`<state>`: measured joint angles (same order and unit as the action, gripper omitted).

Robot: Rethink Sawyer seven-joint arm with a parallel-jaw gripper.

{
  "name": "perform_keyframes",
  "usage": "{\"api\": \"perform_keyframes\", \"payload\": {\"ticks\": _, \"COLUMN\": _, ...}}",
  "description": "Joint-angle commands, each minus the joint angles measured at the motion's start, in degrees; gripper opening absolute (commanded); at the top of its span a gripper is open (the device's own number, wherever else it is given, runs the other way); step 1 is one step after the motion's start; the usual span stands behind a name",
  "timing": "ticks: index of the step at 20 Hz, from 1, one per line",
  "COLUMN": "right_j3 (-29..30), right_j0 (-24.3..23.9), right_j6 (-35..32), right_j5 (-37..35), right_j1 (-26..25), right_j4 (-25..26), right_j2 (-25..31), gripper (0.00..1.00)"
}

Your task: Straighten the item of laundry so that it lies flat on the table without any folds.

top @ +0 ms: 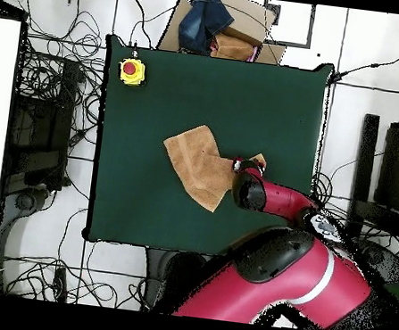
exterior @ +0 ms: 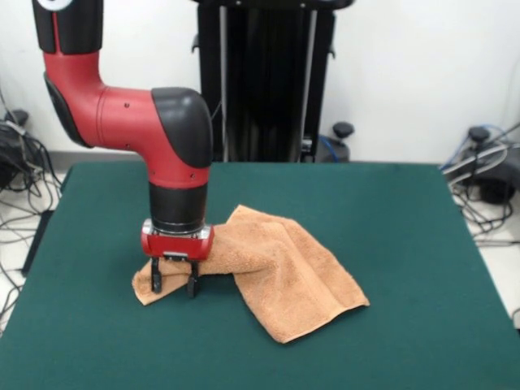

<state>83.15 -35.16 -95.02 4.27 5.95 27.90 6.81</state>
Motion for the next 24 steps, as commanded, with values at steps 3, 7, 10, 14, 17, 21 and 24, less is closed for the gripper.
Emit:
{"api": "perform_keyframes", "payload": {"ticks": 3, "right_j3": -4.12, "right_j0": 2.97, "right_j6": -2.88, "right_j5": -0.76, "right_j1": -3.31, "right_j4": 3.31, "right_j2": -0.42, "gripper": 1.00}}
{"api": "perform_keyframes", "payload": {"ticks": 7, "right_j3": -5.22, "right_j0": 2.38, "right_j6": -1.79, "right_j5": -1.85, "right_j1": -3.67, "right_j4": 3.77, "right_j2": 0.52, "gripper": 1.00}}
{"api": "perform_keyframes", "payload": {"ticks": 10, "right_j3": -5.24, "right_j0": 2.50, "right_j6": -1.88, "right_j5": -1.75, "right_j1": -3.69, "right_j4": 3.82, "right_j2": 0.40, "gripper": 1.00}}
{"api": "perform_keyframes", "payload": {"ticks": 14, "right_j3": -5.25, "right_j0": 2.62, "right_j6": -2.00, "right_j5": -1.90, "right_j1": -3.54, "right_j4": 3.95, "right_j2": 0.44, "gripper": 1.00}}
{"api": "perform_keyframes", "payload": {"ticks": 17, "right_j3": -5.16, "right_j0": 2.52, "right_j6": -2.24, "right_j5": -1.49, "right_j1": -3.72, "right_j4": 4.22, "right_j2": 0.37, "gripper": 1.00}}
{"api": "perform_keyframes", "payload": {"ticks": 21, "right_j3": -5.38, "right_j0": 3.18, "right_j6": -3.02, "right_j5": -1.50, "right_j1": -3.66, "right_j4": 3.92, "right_j2": -0.40, "gripper": 1.00}}
{"api": "perform_keyframes", "payload": {"ticks": 24, "right_j3": -6.19, "right_j0": 6.37, "right_j6": -4.84, "right_j5": -0.53, "right_j1": -3.69, "right_j4": 2.34, "right_j2": -4.55, "gripper": 1.00}}
